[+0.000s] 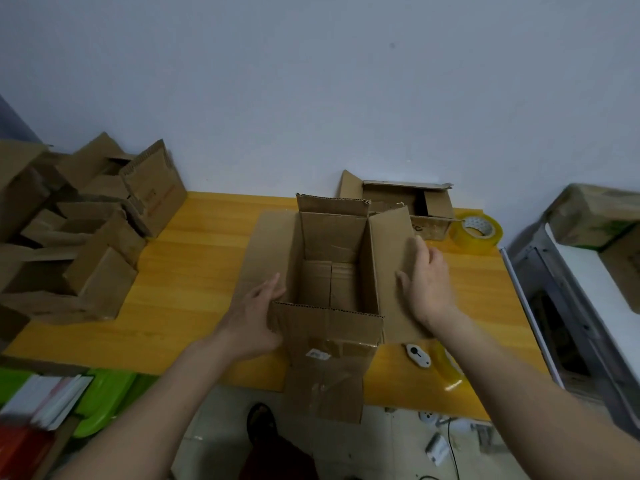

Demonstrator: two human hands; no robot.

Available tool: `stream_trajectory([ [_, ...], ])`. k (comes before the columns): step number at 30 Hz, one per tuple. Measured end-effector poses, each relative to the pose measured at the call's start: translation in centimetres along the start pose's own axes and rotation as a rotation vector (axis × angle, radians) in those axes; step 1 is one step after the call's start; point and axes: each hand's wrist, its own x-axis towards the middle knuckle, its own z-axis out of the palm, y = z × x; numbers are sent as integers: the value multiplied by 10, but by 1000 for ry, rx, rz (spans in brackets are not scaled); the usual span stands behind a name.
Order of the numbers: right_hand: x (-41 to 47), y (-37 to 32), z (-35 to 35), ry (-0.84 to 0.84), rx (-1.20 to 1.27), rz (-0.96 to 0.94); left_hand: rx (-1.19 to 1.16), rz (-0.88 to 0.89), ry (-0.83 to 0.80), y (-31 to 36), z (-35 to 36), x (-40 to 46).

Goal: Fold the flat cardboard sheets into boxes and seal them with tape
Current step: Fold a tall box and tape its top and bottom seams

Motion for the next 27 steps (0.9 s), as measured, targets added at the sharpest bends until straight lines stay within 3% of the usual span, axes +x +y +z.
stream_trajectory([
  [2, -21, 3, 1, 69, -171, -339, -57, 6, -2, -1, 2, -3],
  [4, -41, 12, 3, -7, -106, -546, -122, -19, 54, 1, 6, -5],
  [7, -70, 21, 2, -223, 110, -476, -233, -57, 152, 8, 14, -6],
  [10, -82, 25, 9, -235, 159, -405, -243, -73, 266, 11, 29, -6],
  [17, -70, 11, 35, -122, -212, -462, -36, 7, 404, 4, 58, 1],
  [23, -59, 11, 42, -165, -475, -540, 219, 24, 326, -1, 69, -2],
  [27, -43, -1, 42, -188, -405, -452, 356, -21, 240, 0, 65, 6],
])
